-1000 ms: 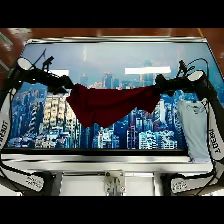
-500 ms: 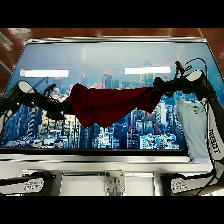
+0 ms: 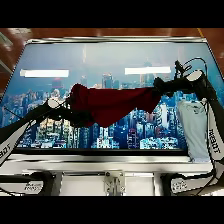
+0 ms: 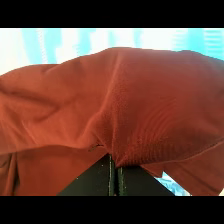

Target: Fold the shirts.

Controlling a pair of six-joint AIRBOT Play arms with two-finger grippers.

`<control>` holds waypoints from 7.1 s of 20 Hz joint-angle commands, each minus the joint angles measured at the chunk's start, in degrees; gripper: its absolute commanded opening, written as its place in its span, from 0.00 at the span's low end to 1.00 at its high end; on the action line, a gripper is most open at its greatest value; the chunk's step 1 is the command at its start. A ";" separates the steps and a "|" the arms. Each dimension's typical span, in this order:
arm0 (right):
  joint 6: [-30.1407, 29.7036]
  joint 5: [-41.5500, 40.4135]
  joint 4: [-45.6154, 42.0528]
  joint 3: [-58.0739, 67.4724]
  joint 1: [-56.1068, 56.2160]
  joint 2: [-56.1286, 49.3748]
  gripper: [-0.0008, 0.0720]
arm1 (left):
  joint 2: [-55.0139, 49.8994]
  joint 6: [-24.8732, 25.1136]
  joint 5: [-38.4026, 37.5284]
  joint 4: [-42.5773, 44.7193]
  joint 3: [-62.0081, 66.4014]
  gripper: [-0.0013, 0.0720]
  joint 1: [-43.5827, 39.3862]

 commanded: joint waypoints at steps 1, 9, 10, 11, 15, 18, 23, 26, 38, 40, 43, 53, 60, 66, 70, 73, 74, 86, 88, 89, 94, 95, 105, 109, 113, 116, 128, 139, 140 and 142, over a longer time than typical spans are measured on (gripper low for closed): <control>-0.15 0.28 0.44 -0.02 0.04 0.04 0.10 | -1.31 0.13 5.33 -3.26 -0.35 0.35 -0.68; -9.14 2.73 11.04 2.56 -0.57 9.53 0.10 | 17.38 5.42 -6.95 17.40 16.59 0.08 2.45; -11.06 2.34 12.09 4.72 -1.27 13.16 0.10 | 22.14 6.51 -7.98 22.95 21.31 0.08 2.99; -12.68 1.88 12.70 7.21 -2.05 16.76 0.10 | 27.10 6.71 -8.61 28.63 27.23 0.08 3.85; -13.68 -5.27 12.13 17.16 -6.47 32.76 0.10 | 40.83 2.97 -7.54 35.43 52.06 0.08 10.21; -13.64 -10.14 11.58 18.93 -9.27 44.44 0.10 | 47.43 -0.72 -8.22 35.41 62.20 0.08 12.02; -5.66 -4.98 -4.11 18.93 -9.77 57.55 0.10 | 53.75 -4.52 -22.88 36.57 62.95 0.08 12.02; -1.73 -1.57 -14.03 18.93 -9.77 62.40 0.10 | 53.77 -6.12 -34.84 38.82 60.94 0.08 12.02; 4.31 27.91 -22.53 7.69 -9.60 45.38 0.09 | 52.28 -12.94 -31.04 30.14 6.19 0.08 12.00; 5.11 18.69 -21.84 0.55 -7.91 39.56 0.09 | 49.18 -12.92 -22.49 27.61 -0.90 0.08 12.00; 6.80 -0.46 -20.83 -3.39 -0.50 26.93 0.09 | 40.35 -11.26 -11.21 23.45 -1.90 0.08 12.02; 11.30 -43.25 -5.49 -3.41 10.34 -2.27 0.10 | 7.28 -6.84 11.21 22.38 16.06 0.08 14.78; 7.80 -30.77 -5.57 -3.34 9.31 -2.45 0.73 | -0.52 -5.79 -5.60 19.45 17.27 0.81 17.38; -0.17 -1.81 -14.34 -3.34 -7.43 10.19 0.73 | 3.32 1.40 -33.44 24.63 15.74 0.84 35.87; -4.24 14.12 -12.31 -4.09 -15.89 10.01 0.82 | 6.19 6.91 -31.17 19.10 1.77 0.85 42.47; -4.24 15.15 -11.02 -4.96 -16.35 9.44 0.82 | 6.12 11.21 -26.36 15.17 -4.13 0.85 42.71; -4.22 15.17 -10.73 -4.96 -16.02 9.11 0.82 | 5.90 11.23 -24.83 14.95 -4.87 0.85 42.71; -4.26 15.30 -6.16 -4.96 -15.32 3.82 0.82 | 0.48 11.04 -16.65 11.23 -5.05 0.84 37.59; -4.24 15.32 -6.12 -4.96 -15.32 3.32 0.82 | -0.44 8.41 -14.08 11.26 -5.05 0.82 35.65; -4.26 15.89 -5.90 -4.96 -15.30 2.69 0.82 | -0.96 7.08 -13.20 11.26 -5.03 0.82 34.80; -4.55 17.05 -2.93 -4.96 -15.23 -2.91 0.82 | -1.33 6.47 -13.73 11.08 -4.17 0.08 33.79; -5.07 16.90 -1.88 -4.96 -14.60 -4.35 0.82 | -0.96 6.88 -14.08 11.08 -3.69 0.08 33.79; -9.66 -0.33 -2.64 -4.94 -1.40 -9.92 0.82 | 7.74 7.76 -14.14 11.28 -2.49 0.08 33.79; -9.64 1.09 -4.79 -4.94 0.96 -10.86 0.52 | 8.41 7.74 -14.38 11.23 -2.25 0.08 33.79; -11.30 7.10 -7.26 -4.85 1.27 -10.32 0.14 | 8.41 7.78 -15.76 11.30 -2.16 0.08 33.92; -13.49 7.74 -7.50 -4.76 1.29 -6.45 0.10 | 9.38 7.80 -17.94 11.28 0.57 0.08 33.90; -14.29 -18.29 -9.38 23.98 1.29 36.50 0.09 | 39.93 12.17 -3.72 3.52 50.49 0.08 33.99; 1.68 -0.72 -33.53 28.04 1.29 61.09 0.09 | 54.40 -0.42 -21.42 26.86 61.31 0.08 34.03; 2.32 1.49 -34.36 28.04 1.29 61.48 0.09 | 54.34 -0.39 -24.24 27.04 61.31 0.08 34.03; 2.51 7.10 -34.56 28.02 1.29 60.92 0.09 | 53.68 0.26 -29.11 27.06 61.27 0.08 34.03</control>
